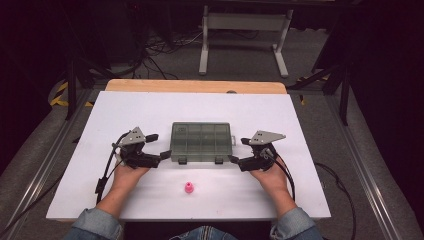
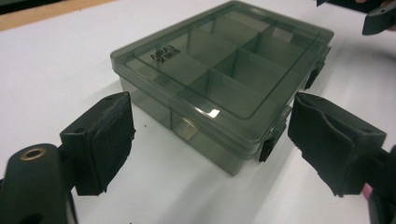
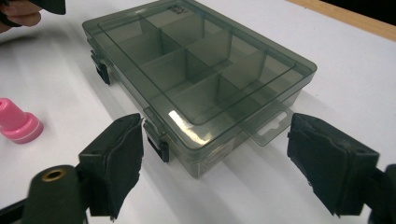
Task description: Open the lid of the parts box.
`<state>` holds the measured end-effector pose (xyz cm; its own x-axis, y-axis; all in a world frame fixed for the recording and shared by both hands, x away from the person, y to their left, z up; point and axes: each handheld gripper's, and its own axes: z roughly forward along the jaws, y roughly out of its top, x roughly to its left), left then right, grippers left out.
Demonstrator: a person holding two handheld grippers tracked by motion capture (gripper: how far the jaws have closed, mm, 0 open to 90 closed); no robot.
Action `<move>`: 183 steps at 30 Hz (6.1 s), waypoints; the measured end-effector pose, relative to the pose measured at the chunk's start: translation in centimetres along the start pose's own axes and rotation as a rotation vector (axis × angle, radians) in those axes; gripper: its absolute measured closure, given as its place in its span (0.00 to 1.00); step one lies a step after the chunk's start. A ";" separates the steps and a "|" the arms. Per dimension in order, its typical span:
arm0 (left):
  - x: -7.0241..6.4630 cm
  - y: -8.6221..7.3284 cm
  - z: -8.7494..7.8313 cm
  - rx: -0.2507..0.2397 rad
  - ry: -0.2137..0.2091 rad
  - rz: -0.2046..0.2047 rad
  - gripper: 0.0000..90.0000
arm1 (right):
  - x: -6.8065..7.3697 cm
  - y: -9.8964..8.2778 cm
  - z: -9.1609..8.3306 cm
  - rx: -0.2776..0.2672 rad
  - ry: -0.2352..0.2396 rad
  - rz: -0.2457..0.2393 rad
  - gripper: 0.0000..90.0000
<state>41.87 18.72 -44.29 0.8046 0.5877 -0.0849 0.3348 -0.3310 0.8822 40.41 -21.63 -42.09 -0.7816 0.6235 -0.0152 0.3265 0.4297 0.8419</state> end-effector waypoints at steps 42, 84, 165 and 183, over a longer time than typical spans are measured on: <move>-0.5 -1.0 1.2 0.169 -0.096 0.041 0.56 | 0.3 -1.0 1.4 0.135 0.059 -0.012 0.57; -1.1 -0.7 0.8 0.173 -0.064 0.107 0.81 | 0.6 -1.0 1.5 0.148 0.028 -0.043 0.82; -0.8 -0.2 -0.1 -0.011 -0.127 0.032 0.88 | -0.1 3.1 2.7 0.129 -0.069 -0.166 0.18; -1.0 -0.4 -0.8 0.000 -0.129 0.050 0.69 | -0.2 4.9 1.8 0.093 -0.103 -0.221 0.31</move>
<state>40.52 18.80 -44.19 0.8768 0.4703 -0.0999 0.2930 -0.3578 0.8866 43.09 -18.44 -38.93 -0.7830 0.5689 -0.2517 0.2052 0.6182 0.7588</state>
